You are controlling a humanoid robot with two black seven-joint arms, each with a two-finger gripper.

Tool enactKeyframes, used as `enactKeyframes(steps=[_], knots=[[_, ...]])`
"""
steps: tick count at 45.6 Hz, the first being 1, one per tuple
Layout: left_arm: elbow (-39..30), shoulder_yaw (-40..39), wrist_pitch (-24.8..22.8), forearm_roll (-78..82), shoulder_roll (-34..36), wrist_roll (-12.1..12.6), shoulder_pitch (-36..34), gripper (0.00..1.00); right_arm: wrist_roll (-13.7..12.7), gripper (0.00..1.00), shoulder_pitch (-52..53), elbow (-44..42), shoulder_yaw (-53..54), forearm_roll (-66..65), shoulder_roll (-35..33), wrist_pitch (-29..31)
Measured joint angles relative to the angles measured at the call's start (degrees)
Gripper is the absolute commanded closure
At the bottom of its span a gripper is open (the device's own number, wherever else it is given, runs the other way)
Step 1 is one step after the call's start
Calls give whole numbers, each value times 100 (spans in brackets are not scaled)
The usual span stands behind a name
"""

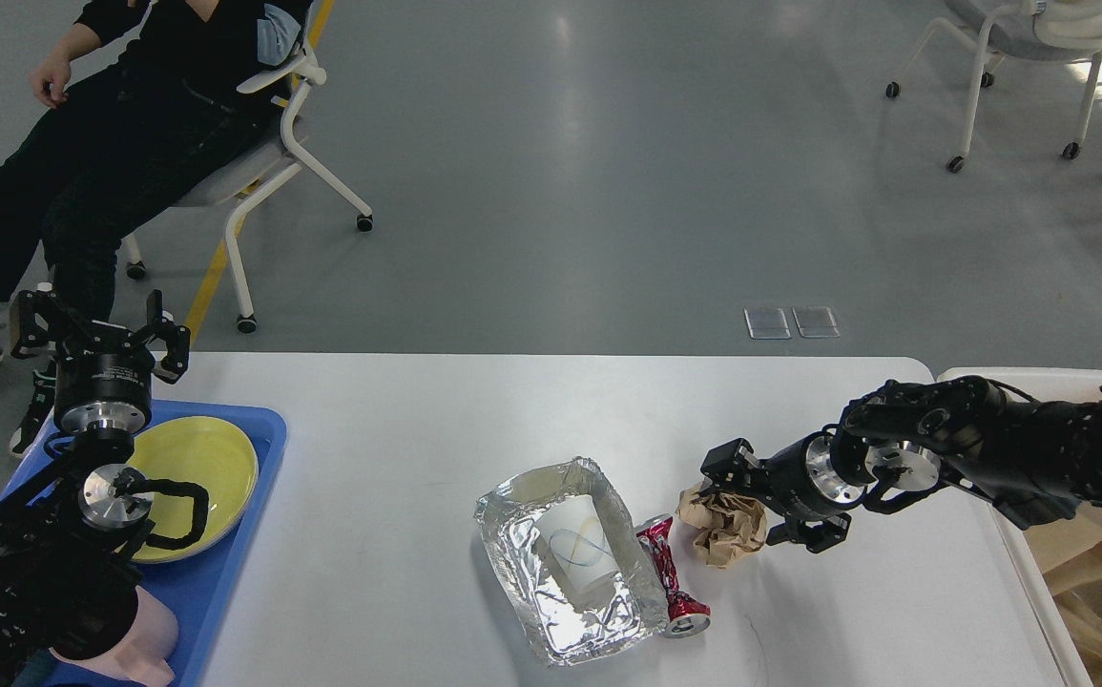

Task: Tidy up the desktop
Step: 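Move the right gripper down and grasp the crumpled brown paper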

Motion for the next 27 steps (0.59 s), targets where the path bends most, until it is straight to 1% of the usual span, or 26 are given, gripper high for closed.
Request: enactKeyframes(steps=[1, 4, 5, 6, 8, 12, 13, 27], knots=[[0, 0, 0, 0, 0, 0, 0, 3, 0, 0, -23, -7, 26, 0, 4, -5], [0, 0, 0, 0, 0, 0, 0, 3, 0, 6, -94, -20, 103, 0, 20, -40], [0, 0, 0, 0, 0, 0, 0, 3, 0, 10, -111, -22, 119, 0, 28, -61], [0, 0, 0, 0, 0, 0, 0, 3, 0, 17, -127, -22, 131, 0, 36, -89], [0, 0, 0, 1, 0, 0, 0, 3, 0, 38, -160, -22, 147, 0, 56, -162], [0, 0, 0, 3, 0, 0, 0, 3, -6, 95, -210, 12, 155, 0, 94, -253], [0, 0, 0, 3, 0, 0, 0, 3, -9, 100, -211, 26, 156, 0, 101, -254], [0, 0, 0, 2, 0, 0, 0, 3, -31, 100, -82, 124, 131, 35, 109, -200]])
